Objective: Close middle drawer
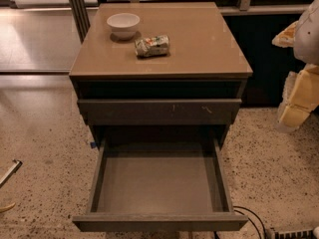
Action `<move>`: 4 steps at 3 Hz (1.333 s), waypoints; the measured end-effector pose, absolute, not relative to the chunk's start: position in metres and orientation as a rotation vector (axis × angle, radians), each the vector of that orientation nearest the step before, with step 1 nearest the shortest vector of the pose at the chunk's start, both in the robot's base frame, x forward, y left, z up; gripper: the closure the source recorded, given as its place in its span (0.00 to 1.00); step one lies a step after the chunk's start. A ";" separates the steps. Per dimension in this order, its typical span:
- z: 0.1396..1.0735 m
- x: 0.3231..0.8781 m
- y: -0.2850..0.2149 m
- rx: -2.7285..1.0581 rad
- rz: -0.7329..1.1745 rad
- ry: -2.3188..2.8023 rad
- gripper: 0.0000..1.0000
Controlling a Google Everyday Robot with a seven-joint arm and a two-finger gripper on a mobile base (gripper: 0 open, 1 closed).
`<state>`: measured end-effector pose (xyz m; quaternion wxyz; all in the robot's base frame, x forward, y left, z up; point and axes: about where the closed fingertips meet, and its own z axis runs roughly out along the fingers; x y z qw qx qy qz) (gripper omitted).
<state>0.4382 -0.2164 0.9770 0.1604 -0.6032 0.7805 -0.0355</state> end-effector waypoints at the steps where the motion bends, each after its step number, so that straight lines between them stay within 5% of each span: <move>1: 0.977 0.438 -0.216 -1.723 -0.101 2.229 0.00; 4: 0.881 0.425 -0.187 -1.906 0.051 1.960 0.00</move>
Offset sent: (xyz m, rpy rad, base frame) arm -0.0013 0.0078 -0.0030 -0.0131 -0.0413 0.0541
